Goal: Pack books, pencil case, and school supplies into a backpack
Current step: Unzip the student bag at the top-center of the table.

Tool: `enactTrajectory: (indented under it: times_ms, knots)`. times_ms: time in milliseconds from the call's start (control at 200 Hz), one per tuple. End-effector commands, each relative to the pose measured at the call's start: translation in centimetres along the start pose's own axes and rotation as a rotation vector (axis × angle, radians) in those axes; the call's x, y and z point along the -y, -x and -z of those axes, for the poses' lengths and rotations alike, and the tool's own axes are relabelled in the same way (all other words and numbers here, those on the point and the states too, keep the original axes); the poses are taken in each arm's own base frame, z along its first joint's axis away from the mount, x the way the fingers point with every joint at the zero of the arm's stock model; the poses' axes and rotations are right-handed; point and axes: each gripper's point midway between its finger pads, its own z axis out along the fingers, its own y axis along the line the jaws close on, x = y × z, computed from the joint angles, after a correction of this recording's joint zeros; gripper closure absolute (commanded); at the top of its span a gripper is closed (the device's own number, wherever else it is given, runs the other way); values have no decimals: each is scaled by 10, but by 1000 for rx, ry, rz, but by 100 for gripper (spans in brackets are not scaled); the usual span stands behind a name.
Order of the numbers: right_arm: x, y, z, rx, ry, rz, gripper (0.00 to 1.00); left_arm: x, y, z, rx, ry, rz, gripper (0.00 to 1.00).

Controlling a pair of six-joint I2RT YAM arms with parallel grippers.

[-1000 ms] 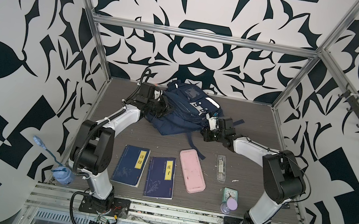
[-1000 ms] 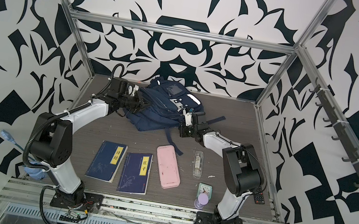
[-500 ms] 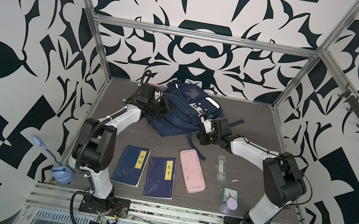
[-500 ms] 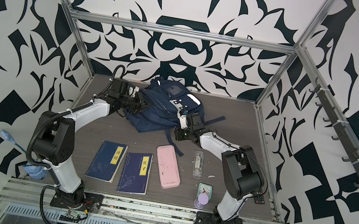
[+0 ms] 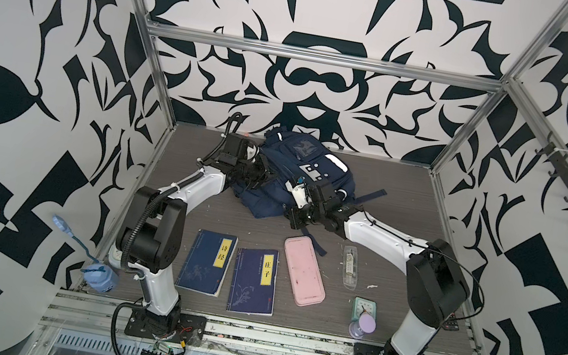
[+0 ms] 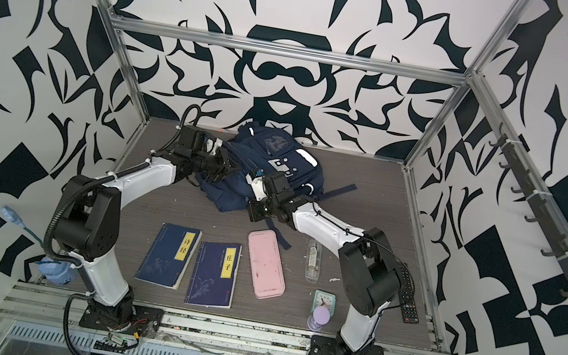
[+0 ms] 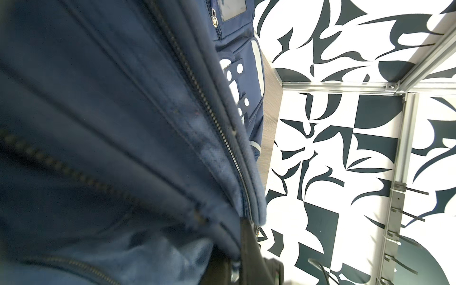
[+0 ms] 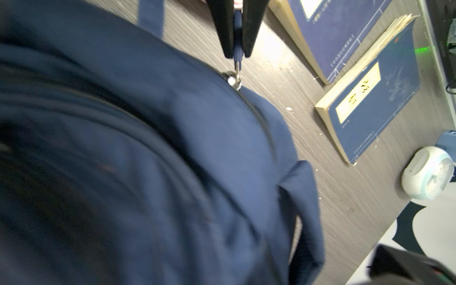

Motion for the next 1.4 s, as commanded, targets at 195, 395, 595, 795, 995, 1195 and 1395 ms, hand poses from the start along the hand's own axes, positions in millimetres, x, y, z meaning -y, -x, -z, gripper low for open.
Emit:
enactTrajectory:
  times_ms: [195,395,595,795,995,1195,1395]
  knots:
    - [-43,31,-13,40,56,-16,100,30,4,-9,28,-74,-78,100]
    - [-21,28,5,74,-6,-112,100,25,-6,-13,8,-61,-78,98]
    - [-3,6,36,58,-37,-163,100,29,-30,-26,-40,-52,-99,98]
    - [29,-24,71,7,-146,-224,100,39,-70,-58,-136,-60,-122,97]
    - [43,-62,83,-60,-197,-249,100,51,-92,-81,-190,-95,-125,98]
    - [40,-65,70,-62,-155,-271,100,60,-103,-92,-224,-114,-130,98]
    - [38,-37,45,-44,-116,-283,100,60,-104,-85,-221,-120,-134,98]
